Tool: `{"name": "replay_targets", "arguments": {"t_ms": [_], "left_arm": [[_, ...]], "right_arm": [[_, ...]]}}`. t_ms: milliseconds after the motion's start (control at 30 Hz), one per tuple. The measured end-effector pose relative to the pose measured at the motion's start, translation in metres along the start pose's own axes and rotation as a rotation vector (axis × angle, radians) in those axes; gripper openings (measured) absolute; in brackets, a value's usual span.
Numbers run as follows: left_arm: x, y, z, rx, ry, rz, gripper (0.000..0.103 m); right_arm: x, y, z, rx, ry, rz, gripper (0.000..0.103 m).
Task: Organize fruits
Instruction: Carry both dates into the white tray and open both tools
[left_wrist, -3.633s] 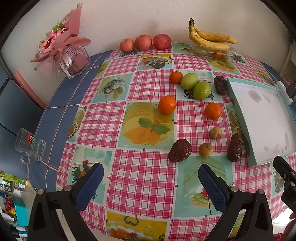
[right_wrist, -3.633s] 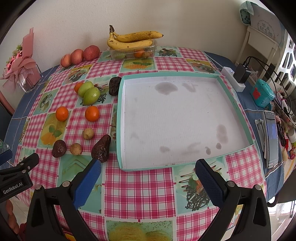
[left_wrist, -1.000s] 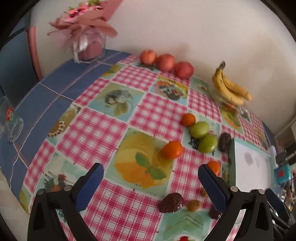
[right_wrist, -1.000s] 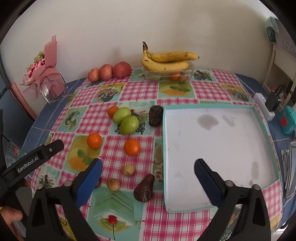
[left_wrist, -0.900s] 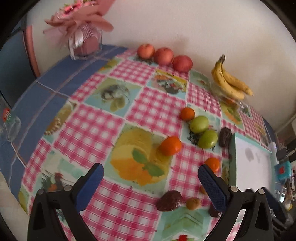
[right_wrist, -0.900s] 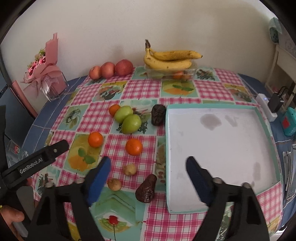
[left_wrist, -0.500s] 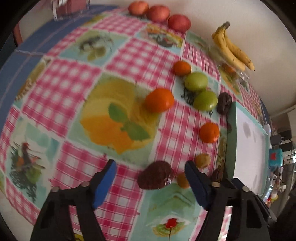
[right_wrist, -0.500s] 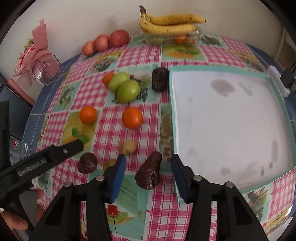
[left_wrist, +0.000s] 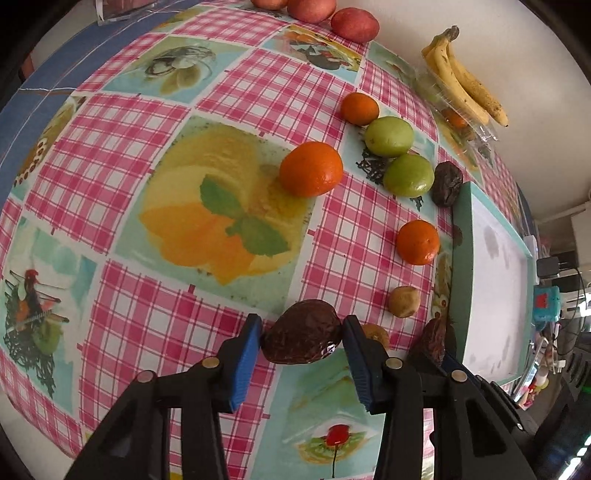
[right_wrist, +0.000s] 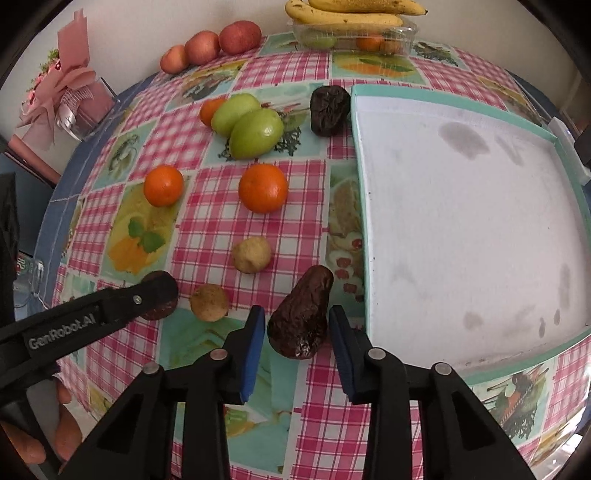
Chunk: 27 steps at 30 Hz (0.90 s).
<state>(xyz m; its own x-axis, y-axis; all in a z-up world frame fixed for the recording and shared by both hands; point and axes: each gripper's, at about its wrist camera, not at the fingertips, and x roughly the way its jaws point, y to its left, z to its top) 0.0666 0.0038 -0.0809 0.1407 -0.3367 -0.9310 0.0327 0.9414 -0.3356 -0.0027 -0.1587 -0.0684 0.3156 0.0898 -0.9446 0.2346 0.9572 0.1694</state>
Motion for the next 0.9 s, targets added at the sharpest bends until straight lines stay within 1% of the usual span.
{"name": "replay_targets", "arguments": {"t_ms": [67,133,200,300,367,433,533,633,767,900], "left_arm": [[-0.003,0.000,0.001,-0.001,-0.011,-0.009,0.048],[-0.013,0.002,-0.001,0.000,-0.041,-0.028,0.048],[-0.023,0.001,-0.001,0.010,-0.072,-0.040,0.048],[-0.038,-0.007,0.000,0.036,-0.119,-0.057,0.048],[-0.045,-0.011,0.001,0.047,-0.139,-0.055,0.048],[-0.049,-0.023,0.005,0.068,-0.154,-0.057,0.048],[-0.050,-0.046,0.011,0.106,-0.155,-0.076,0.048],[-0.049,-0.080,0.011,0.184,-0.148,-0.082,0.048],[-0.039,-0.124,0.010,0.272,-0.128,-0.100,0.048],[-0.022,-0.167,0.006,0.353,-0.110,-0.102,0.048]], "right_arm": [[0.000,-0.001,-0.001,0.001,0.000,0.001,0.036],[-0.001,0.000,-0.001,-0.004,-0.008,-0.004,0.035],[-0.007,-0.001,-0.001,0.004,-0.027,0.009,0.035],[-0.030,-0.004,0.000,0.021,-0.106,0.036,0.035],[-0.043,-0.008,0.003,0.038,-0.146,0.046,0.035],[-0.050,-0.012,0.006,0.052,-0.173,0.028,0.035],[-0.059,-0.021,0.013,0.073,-0.203,-0.009,0.035],[-0.063,-0.046,0.021,0.148,-0.216,-0.041,0.035],[-0.066,-0.096,0.031,0.280,-0.226,-0.143,0.035],[-0.068,-0.138,0.035,0.396,-0.231,-0.179,0.035]]}}
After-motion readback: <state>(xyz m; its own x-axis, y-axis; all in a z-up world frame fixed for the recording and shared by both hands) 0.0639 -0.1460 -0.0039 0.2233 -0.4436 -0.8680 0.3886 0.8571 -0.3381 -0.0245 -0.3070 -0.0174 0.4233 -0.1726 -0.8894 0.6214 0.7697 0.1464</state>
